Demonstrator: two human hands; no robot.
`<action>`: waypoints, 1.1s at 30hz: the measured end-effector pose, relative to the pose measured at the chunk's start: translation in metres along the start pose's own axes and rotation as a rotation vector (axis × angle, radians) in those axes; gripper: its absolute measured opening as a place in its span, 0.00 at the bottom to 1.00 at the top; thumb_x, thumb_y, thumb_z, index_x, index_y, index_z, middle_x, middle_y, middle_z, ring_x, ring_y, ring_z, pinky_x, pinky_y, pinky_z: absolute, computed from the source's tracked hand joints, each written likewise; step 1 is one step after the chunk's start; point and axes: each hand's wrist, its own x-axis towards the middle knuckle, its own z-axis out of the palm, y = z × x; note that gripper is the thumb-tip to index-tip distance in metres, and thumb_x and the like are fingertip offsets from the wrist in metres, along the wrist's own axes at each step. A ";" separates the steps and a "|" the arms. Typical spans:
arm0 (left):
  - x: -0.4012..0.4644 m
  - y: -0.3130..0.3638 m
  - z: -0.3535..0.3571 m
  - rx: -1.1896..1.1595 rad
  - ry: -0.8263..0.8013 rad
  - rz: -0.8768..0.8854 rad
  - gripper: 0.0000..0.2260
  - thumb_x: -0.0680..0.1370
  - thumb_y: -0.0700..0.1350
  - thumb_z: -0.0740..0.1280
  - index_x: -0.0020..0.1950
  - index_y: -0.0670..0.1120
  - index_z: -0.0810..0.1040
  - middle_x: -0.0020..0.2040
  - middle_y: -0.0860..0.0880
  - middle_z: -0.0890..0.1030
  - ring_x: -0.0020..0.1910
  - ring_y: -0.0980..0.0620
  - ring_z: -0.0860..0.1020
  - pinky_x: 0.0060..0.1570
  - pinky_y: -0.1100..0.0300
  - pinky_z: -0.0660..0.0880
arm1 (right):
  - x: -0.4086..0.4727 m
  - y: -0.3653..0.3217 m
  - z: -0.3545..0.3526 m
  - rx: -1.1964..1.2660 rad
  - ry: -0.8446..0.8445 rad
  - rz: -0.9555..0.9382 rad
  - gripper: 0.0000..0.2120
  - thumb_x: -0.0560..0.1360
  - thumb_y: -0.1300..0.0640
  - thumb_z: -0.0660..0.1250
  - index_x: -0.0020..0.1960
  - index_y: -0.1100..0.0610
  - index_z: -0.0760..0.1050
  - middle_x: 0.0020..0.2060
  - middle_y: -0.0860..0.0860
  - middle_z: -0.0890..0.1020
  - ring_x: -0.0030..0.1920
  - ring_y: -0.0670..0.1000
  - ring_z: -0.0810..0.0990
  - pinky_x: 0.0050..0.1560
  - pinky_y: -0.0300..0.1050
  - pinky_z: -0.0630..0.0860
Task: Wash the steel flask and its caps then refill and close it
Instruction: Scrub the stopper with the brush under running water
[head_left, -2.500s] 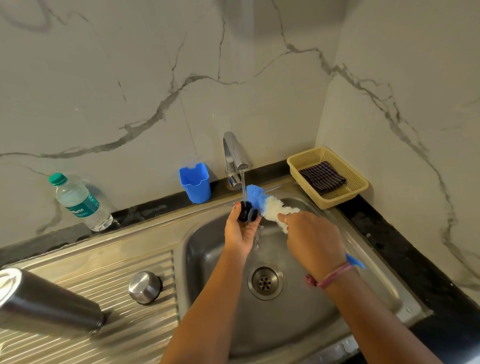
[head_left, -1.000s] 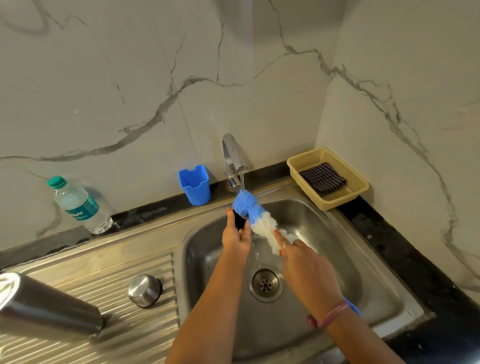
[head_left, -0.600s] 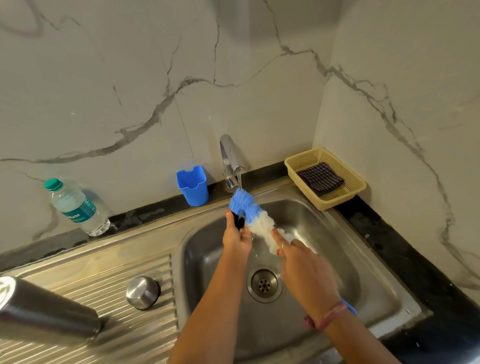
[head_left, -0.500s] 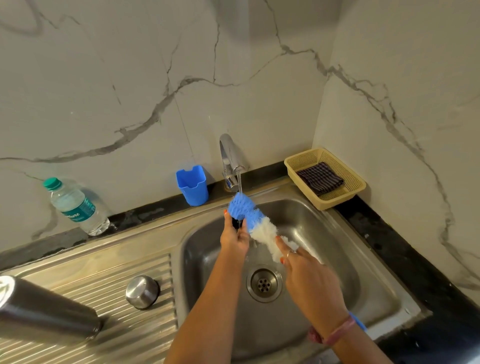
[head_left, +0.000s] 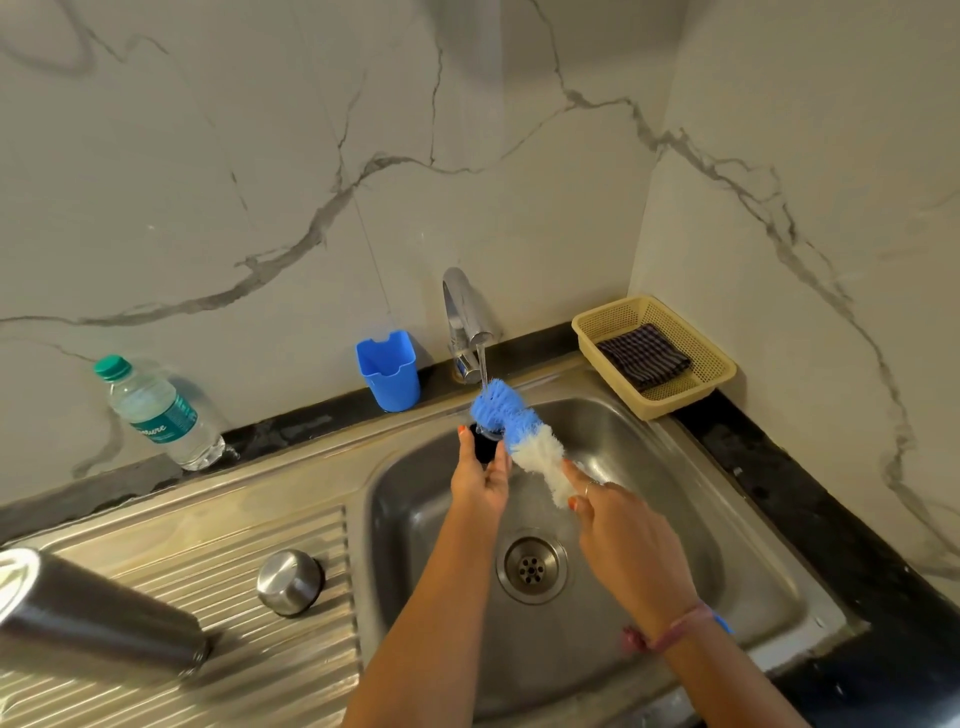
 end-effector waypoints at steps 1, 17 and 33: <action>-0.002 -0.003 0.001 0.000 -0.007 -0.007 0.20 0.77 0.47 0.72 0.63 0.37 0.72 0.60 0.35 0.79 0.58 0.40 0.81 0.64 0.49 0.76 | 0.006 -0.001 0.002 0.004 0.004 0.016 0.23 0.82 0.54 0.56 0.75 0.42 0.59 0.52 0.45 0.80 0.47 0.45 0.79 0.43 0.37 0.73; -0.007 -0.002 0.008 -0.050 0.029 -0.031 0.26 0.78 0.48 0.70 0.70 0.37 0.67 0.64 0.35 0.77 0.60 0.39 0.80 0.54 0.49 0.80 | 0.016 0.004 0.009 0.091 -0.046 0.020 0.22 0.82 0.53 0.55 0.74 0.41 0.60 0.52 0.44 0.82 0.50 0.45 0.79 0.51 0.43 0.77; -0.001 0.008 0.007 0.041 0.026 -0.001 0.20 0.78 0.48 0.71 0.64 0.38 0.73 0.61 0.37 0.80 0.57 0.40 0.81 0.61 0.47 0.78 | 0.004 0.006 -0.002 0.044 -0.031 -0.013 0.22 0.82 0.52 0.56 0.73 0.39 0.60 0.52 0.44 0.82 0.47 0.45 0.79 0.44 0.38 0.73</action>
